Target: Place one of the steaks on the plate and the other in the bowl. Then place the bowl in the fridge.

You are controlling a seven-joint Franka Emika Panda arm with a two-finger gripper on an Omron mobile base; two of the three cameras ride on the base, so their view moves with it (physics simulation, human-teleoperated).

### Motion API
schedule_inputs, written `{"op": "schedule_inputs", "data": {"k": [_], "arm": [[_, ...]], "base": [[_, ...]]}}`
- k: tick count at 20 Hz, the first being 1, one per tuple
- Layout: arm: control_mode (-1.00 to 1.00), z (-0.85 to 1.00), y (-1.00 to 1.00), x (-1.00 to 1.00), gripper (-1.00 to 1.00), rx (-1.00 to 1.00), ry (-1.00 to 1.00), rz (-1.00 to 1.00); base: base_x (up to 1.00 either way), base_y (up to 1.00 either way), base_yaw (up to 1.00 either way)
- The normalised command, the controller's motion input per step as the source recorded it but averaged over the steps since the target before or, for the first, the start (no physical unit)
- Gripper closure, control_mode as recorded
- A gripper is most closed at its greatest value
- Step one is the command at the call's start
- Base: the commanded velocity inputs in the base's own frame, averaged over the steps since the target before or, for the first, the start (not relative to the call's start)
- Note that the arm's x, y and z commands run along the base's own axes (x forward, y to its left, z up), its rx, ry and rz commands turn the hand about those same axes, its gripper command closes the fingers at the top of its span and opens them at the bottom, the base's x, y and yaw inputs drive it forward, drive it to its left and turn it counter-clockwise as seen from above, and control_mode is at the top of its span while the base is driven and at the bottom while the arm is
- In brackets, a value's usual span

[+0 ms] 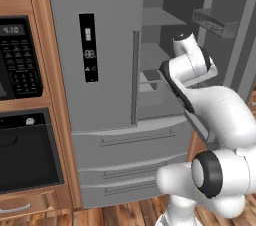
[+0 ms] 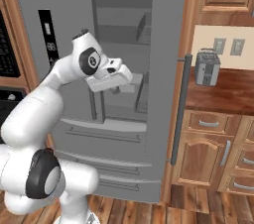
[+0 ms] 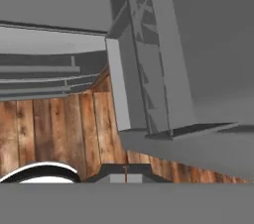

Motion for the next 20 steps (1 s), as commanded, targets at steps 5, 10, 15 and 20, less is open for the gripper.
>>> {"op": "schedule_inputs", "data": {"k": [5, 10, 15, 20], "arm": [[-1.0, 0.0, 0.35, -0.67, 1.0, 0.33, -0.25, 0.0], [-1.0, 0.0, 0.51, -0.15, 1.0, 0.1, -0.14, 0.0], [-1.0, 0.0, 0.67, -0.02, 1.0, 0.0, -0.16, 0.0], [-1.0, 0.0, 0.41, 0.0, 1.0, 0.0, -0.08, 0.03]], "base": [[0.0, 0.0, 0.0], [0.0, 0.0, 0.0], [0.0, 0.0, 0.0], [0.0, 0.0, 0.0]]}}
